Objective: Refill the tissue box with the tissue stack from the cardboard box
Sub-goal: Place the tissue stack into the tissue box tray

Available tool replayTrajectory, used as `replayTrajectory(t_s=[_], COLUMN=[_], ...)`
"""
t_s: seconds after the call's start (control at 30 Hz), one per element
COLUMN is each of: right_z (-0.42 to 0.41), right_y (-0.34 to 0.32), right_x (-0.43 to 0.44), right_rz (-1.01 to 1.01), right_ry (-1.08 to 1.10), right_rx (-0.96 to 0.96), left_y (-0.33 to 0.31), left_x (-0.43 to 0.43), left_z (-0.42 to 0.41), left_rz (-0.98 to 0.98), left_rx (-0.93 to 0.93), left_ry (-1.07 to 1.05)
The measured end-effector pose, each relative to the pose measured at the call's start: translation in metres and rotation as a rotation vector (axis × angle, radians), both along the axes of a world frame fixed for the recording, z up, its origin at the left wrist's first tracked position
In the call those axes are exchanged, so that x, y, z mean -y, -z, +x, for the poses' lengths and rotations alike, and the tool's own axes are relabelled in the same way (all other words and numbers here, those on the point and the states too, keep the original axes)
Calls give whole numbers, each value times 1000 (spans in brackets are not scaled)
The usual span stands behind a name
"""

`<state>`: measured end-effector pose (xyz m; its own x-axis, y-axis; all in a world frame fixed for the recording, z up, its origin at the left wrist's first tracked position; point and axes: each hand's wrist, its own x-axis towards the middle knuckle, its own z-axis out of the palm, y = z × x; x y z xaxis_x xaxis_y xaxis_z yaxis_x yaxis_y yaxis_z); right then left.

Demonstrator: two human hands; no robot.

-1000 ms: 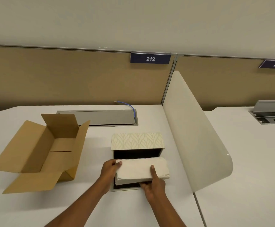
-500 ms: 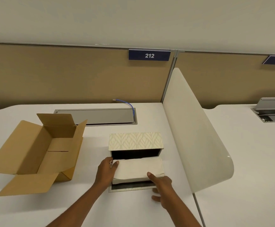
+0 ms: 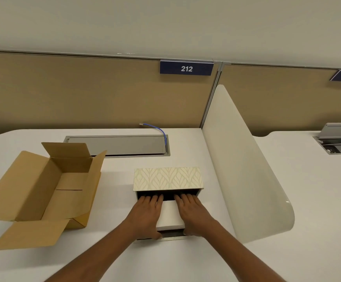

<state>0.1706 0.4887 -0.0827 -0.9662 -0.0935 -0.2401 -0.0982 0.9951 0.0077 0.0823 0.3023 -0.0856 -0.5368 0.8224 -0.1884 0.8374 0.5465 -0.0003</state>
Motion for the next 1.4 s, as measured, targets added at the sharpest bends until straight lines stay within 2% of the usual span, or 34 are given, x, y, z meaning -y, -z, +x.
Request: replayTrajectory(t_s=[0.27, 0.5, 0.73, 0.83, 0.97, 1.03, 1.1, 1.17, 1.27, 1.4], right_z=[-20, -14, -7, -2, 6, 2, -10, -24, -34, -31], right_y=[1, 0, -7, -17, -39, -52, -65, -72, -64, -43], right_x=[-8, -4, 0, 6, 14, 14, 8, 0, -8, -7], right_rz=[11, 3, 3, 19, -91, -121, -109, -44, 78, 132], right_ry=[-58, -20, 8, 26, 72, 110, 164, 196, 142, 81], right_rx=[124, 130, 97, 40, -240, -348, -345, -263, -104, -25], left_y=[2, 2, -3, -14, -24, -34, -46, -58, -56, -40], left_x=[-11, -10, -10, -3, 6, 5, 0, -7, -16, -19], left_z=[-11, -12, -5, 5, 14, 4, -12, -30, -47, -49], left_rz=[-103, -81, -88, 42, 398, 448, 371, 247, 51, -61], left_rx=[85, 135, 80, 1, -104, -187, -225, -191, -90, -45], left_ry=[19, 24, 2, 7, 27, 3, -64, -159, -214, -230])
